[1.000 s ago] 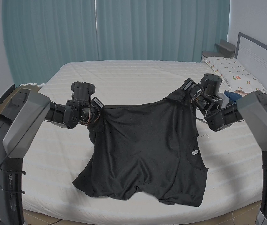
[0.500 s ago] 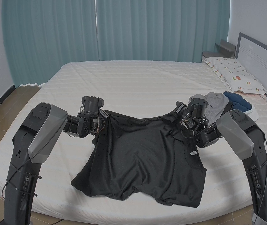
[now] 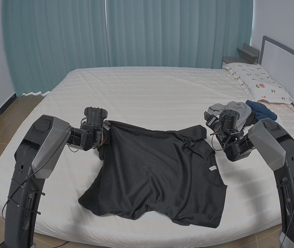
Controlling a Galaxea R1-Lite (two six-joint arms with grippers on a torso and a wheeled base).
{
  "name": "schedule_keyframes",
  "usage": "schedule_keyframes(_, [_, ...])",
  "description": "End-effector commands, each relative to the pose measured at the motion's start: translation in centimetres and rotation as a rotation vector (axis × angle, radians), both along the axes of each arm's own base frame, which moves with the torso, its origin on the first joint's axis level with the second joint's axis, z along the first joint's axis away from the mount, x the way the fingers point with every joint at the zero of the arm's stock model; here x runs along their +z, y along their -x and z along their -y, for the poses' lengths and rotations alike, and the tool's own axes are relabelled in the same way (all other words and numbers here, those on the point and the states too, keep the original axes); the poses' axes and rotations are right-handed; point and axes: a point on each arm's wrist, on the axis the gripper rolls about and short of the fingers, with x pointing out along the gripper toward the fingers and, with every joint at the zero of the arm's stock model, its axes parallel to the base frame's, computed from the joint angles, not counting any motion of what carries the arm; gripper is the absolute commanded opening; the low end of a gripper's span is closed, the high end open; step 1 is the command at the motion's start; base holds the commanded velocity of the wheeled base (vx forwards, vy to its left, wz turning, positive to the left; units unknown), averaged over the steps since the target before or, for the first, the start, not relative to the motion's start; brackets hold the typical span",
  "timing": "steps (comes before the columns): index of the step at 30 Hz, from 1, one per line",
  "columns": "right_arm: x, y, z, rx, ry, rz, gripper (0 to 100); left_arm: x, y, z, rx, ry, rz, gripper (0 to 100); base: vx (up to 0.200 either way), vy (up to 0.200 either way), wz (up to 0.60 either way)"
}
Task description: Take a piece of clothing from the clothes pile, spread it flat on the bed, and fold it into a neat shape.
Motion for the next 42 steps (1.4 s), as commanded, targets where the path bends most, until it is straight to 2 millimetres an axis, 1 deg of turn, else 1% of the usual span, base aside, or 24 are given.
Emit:
schedule_keyframes(1, [0.8,2.3,1.5,0.045,-0.011,-0.069,100,-0.3,0.9,-1.0,-0.013,-0.028,-0.129,100,0.000,0.000,0.00])
schedule_keyframes(3, [0.8,3.4,1.6,0.078,-0.021,-0.103,100,0.5,1.6,-1.2,-0.057,-0.009,-0.195,100,0.000,0.000,0.00])
schedule_keyframes(5, [0.7,4.1,1.6,0.096,-0.026,-0.128,100,0.8,2.1,-1.5,-0.091,0.016,-0.238,100,0.000,0.000,0.00])
schedule_keyframes(7, [0.6,5.8,1.6,0.129,-0.054,-0.176,100,2.1,3.0,-2.1,-0.144,0.072,-0.267,100,0.000,0.000,0.00])
schedule_keyframes(10, [0.4,8.0,1.8,0.178,-0.095,-0.237,100,3.4,3.6,-3.1,-0.187,0.128,-0.272,100,0.000,0.000,0.00])
schedule_keyframes(11, [0.4,8.2,1.8,0.183,-0.100,-0.242,100,3.5,3.7,-3.1,-0.190,0.131,-0.274,100,0.000,0.000,0.00])
schedule_keyframes(12, [0.5,9.6,2.0,0.216,-0.131,-0.279,100,4.0,4.3,-3.6,-0.201,0.148,-0.282,100,0.000,0.000,0.00])
schedule_keyframes(14, [0.6,10.8,2.2,0.243,-0.155,-0.305,100,4.0,4.9,-3.8,-0.209,0.153,-0.294,100,0.000,0.000,0.00])
schedule_keyframes(15, [0.6,11.9,2.4,0.266,-0.172,-0.330,100,4.1,5.6,-4.1,-0.220,0.160,-0.309,100,0.000,0.000,0.00])
schedule_keyframes(17, [0.6,12.2,2.4,0.271,-0.174,-0.337,100,4.1,5.8,-4.1,-0.226,0.163,-0.311,100,0.000,0.000,0.00])
schedule_keyframes(18, [0.5,13.9,2.6,0.278,-0.180,-0.378,100,4.4,7.1,-4.3,-0.241,0.179,-0.317,100,0.000,0.000,0.00])
schedule_keyframes(22, [0.1,16.4,2.8,0.269,-0.207,-0.445,100,3.9,9.5,-4.6,-0.262,0.197,-0.318,100,0.000,0.000,0.00])
schedule_keyframes(24, [-0.4,17.9,2.6,0.268,-0.224,-0.495,100,3.3,10.9,-4.6,-0.261,0.205,-0.313,100,0.000,0.000,0.00])
schedule_keyframes(26, [-1.0,18.9,2.5,0.273,-0.219,-0.532,100,2.9,12.0,-4.5,-0.264,0.201,-0.316,100,0.000,0.000,0.00])
schedule_keyframes(27, [-1.6,19.9,2.3,0.282,-0.208,-0.562,100,2.5,13.3,-4.1,-0.275,0.195,-0.327,100,0.000,0.000,0.00])
schedule_keyframes(28, [-1.6,19.9,2.2,0.284,-0.208,-0.562,100,2.5,13.4,-4.1,-0.277,0.194,-0.327,100,-0.200,0.000,0.00])
schedule_keyframes(29, [-1.8,20.8,2.0,0.297,-0.212,-0.557,100,2.3,14.7,-3.9,-0.288,0.190,-0.321,100,-0.200,0.000,0.00])
schedule_keyframes(31, [-1.9,21.6,1.9,0.320,-0.220,-0.544,100,2.1,15.6,-4.1,-0.292,0.190,-0.298,100,-0.200,0.000,0.00])
schedule_keyframes(33, [-2.4,22.5,1.8,0.352,-0.223,-0.564,100,1.6,16.6,-4.3,-0.292,0.189,-0.292,100,-0.200,0.000,0.00])
schedule_keyframes(34, [-2.5,22.6,1.8,0.354,-0.223,-0.567,100,1.6,16.6,-4.4,-0.292,0.189,-0.291,100,-0.200,0.000,0.00])
schedule_keyframes(35, [-2.9,23.2,1.9,0.368,-0.227,-0.590,100,0.9,17.4,-4.6,-0.287,0.191,-0.296,100,-0.200,0.000,0.00])
schedule_keyframes(37, [-3.3,23.4,1.9,0.377,-0.229,-0.609,100,0.3,18.1,-4.8,-0.285,0.190,-0.307,100,-0.200,0.000,0.00])
schedule_keyframes(42, [-4.2,23.9,2.0,0.372,-0.232,-0.637,100,-0.3,18.9,-5.1,-0.272,0.171,-0.292,100,-0.200,0.000,0.00])
